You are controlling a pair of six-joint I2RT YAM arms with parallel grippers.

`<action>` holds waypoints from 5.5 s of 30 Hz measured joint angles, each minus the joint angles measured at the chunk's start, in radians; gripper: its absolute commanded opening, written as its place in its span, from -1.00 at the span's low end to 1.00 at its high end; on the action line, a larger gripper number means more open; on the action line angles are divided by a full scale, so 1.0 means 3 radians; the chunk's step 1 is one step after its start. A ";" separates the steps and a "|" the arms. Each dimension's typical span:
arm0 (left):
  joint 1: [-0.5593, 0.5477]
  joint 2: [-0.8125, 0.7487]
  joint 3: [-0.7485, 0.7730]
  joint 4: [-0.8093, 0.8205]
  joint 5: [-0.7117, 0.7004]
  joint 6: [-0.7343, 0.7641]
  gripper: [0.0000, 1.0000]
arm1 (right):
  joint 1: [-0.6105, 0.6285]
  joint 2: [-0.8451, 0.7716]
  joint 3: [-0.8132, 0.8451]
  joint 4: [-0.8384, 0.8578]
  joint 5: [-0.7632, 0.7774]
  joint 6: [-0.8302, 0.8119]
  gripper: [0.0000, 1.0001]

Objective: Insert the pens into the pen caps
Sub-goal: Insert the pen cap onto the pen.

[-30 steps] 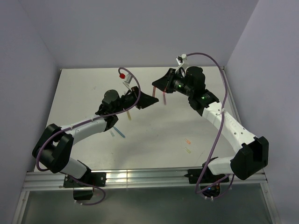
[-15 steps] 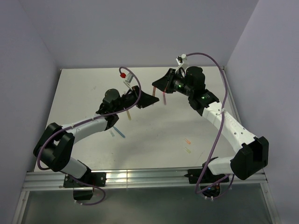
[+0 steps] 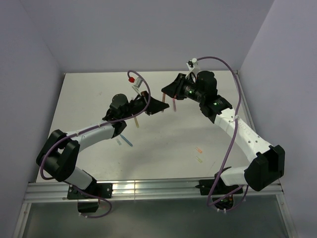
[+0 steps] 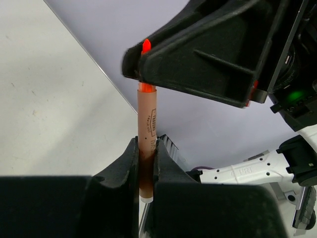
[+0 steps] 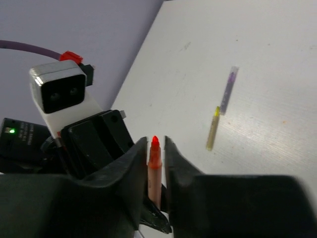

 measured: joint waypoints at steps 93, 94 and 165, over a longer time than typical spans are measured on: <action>-0.0008 -0.1526 -0.0944 -0.0997 -0.0543 0.0301 -0.99 | -0.0130 -0.0673 -0.2237 -0.1656 0.1668 0.0875 -0.04; -0.0008 -0.1526 -0.0944 -0.0997 -0.0543 0.0300 -0.99 | -0.0123 -0.0664 -0.2247 -0.1653 0.1675 0.0875 -0.04; -0.0008 -0.1522 -0.0980 -0.1031 -0.0459 0.0301 -0.99 | 0.0242 0.0098 -0.1745 -0.2107 0.1771 0.0436 -0.90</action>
